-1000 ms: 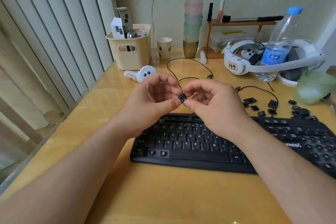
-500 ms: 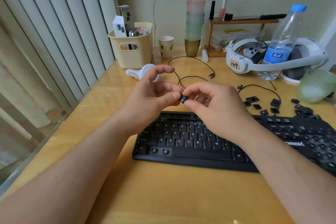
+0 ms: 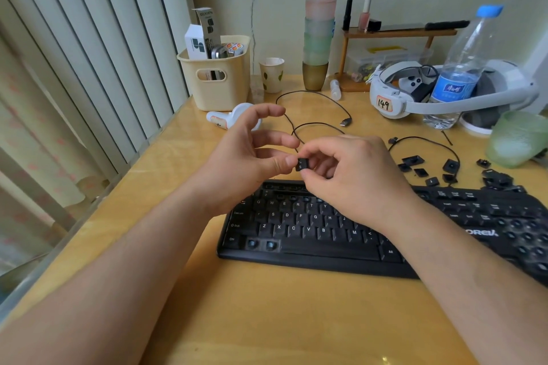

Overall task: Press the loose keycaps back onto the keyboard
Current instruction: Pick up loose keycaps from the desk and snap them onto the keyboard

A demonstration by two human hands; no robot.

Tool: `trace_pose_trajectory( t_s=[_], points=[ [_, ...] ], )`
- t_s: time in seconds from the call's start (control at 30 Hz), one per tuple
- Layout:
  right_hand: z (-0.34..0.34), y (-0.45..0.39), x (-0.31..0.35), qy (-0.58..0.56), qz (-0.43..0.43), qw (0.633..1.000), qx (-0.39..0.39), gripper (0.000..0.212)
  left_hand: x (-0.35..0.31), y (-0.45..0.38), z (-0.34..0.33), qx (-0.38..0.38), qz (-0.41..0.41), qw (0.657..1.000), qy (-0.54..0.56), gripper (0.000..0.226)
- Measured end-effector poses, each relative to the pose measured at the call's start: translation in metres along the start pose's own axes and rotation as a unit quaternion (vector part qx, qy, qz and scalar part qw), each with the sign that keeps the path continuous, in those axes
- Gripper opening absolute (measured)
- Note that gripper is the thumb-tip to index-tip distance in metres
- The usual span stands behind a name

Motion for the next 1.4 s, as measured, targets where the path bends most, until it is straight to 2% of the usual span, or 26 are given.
trace_pose_trajectory(
  t_s=[0.27,0.4,0.53,0.67,0.73,0.83,0.9,1.1,1.27,1.4],
  points=[
    [-0.002,0.001,-0.006,-0.037,-0.044,0.998,0.013,0.02,0.004,0.0,0.0,-0.001,0.009,1.0,-0.012,0.061],
    [-0.009,0.002,-0.012,-0.065,-0.085,0.992,0.06,0.018,0.006,0.001,-0.001,0.025,0.017,0.999,-0.024,0.06],
    [-0.011,0.003,-0.016,-0.074,-0.113,0.988,0.077,0.016,0.007,0.003,0.002,0.031,0.028,0.998,-0.041,0.059],
    [-0.013,0.004,-0.024,-0.052,-0.141,0.983,0.105,0.013,0.01,0.004,0.003,0.036,0.039,0.998,-0.031,0.049],
    [-0.013,0.005,-0.03,-0.04,-0.161,0.977,0.132,0.012,0.011,0.004,0.006,0.027,0.032,0.992,-0.116,0.041],
    [-0.016,0.009,-0.039,-0.02,-0.19,0.965,0.18,0.012,0.008,0.003,0.01,0.017,0.013,0.94,-0.339,0.039],
    [-0.02,0.01,-0.042,-0.011,-0.203,0.957,0.206,0.011,0.009,0.002,0.009,0.028,0.017,0.918,-0.395,0.04],
    [-0.025,0.007,-0.043,-0.034,-0.216,0.952,0.215,0.009,0.005,0.005,0.0,0.078,0.008,0.93,-0.36,0.037],
    [-0.03,0.006,-0.044,-0.066,-0.23,0.946,0.22,0.007,0.011,0.006,-0.009,0.125,0.03,0.918,-0.376,0.045],
    [-0.032,0.006,-0.045,-0.078,-0.242,0.942,0.219,0.008,0.014,0.005,-0.011,0.134,0.037,0.914,-0.38,0.046]
  ],
)
Point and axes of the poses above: each hand's wrist, its own y-axis away from the middle knuckle, its own z-axis out of the back of the hand, x = y × z, the point moved 8 cm from there along -y, towards the middle knuckle, and after that the axes turned 6 degrees about x, right-handed, at the moved point
